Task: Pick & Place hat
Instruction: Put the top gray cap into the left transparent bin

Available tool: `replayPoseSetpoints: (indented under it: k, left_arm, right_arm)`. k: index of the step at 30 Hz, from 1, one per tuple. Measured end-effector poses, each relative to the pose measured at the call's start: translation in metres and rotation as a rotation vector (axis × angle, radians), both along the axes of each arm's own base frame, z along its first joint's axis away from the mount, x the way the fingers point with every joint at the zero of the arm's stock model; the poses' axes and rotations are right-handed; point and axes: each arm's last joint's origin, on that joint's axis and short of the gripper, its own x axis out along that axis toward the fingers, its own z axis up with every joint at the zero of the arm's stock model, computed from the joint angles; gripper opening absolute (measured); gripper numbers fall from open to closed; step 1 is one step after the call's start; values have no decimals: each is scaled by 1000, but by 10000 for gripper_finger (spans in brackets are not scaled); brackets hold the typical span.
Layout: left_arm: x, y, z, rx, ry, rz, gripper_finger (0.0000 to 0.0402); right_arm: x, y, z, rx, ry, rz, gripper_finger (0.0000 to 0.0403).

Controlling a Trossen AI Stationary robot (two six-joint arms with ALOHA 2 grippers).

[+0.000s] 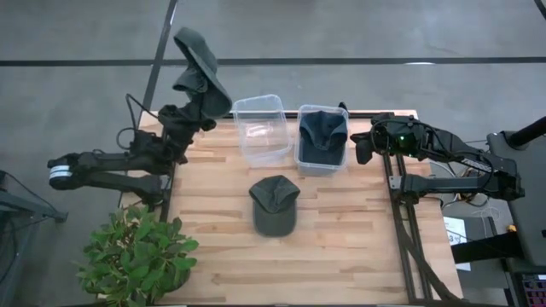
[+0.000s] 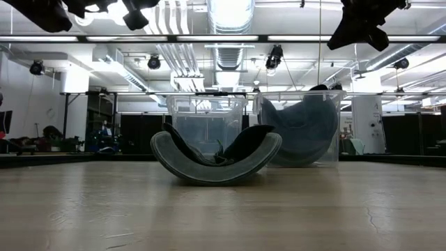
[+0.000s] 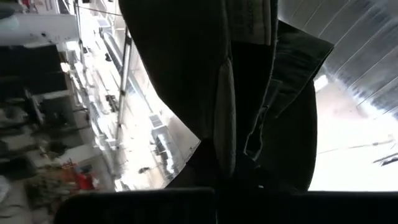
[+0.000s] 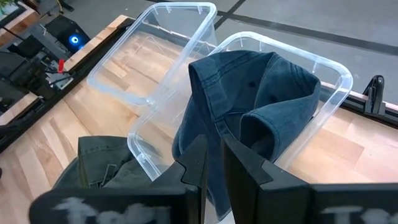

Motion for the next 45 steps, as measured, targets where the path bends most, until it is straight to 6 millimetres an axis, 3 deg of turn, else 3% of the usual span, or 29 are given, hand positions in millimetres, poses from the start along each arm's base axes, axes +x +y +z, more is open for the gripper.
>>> replayPoseSetpoints:
  k: [4,11,16,21,33,45]
  left_arm:
    - [12,3,-7,-33,221,40,3]
    - [39,14,-3,-278,828,193,3]
    - [58,20,8,-307,1019,220,3]
    - [79,28,-1,-345,1176,255,3]
    - [107,44,-43,-493,1330,206,3]
    - [114,47,-56,-554,1350,104,21]
  right_arm:
    - [0,0,0,0,-1,0,43]
    - [0,0,0,-17,10,13,43]
    - [0,0,1,-90,43,65,43]
    - [1,0,7,-195,37,121,43]
    - [-13,4,16,-270,-19,143,43]
    - [-16,5,18,-275,-31,142,43]
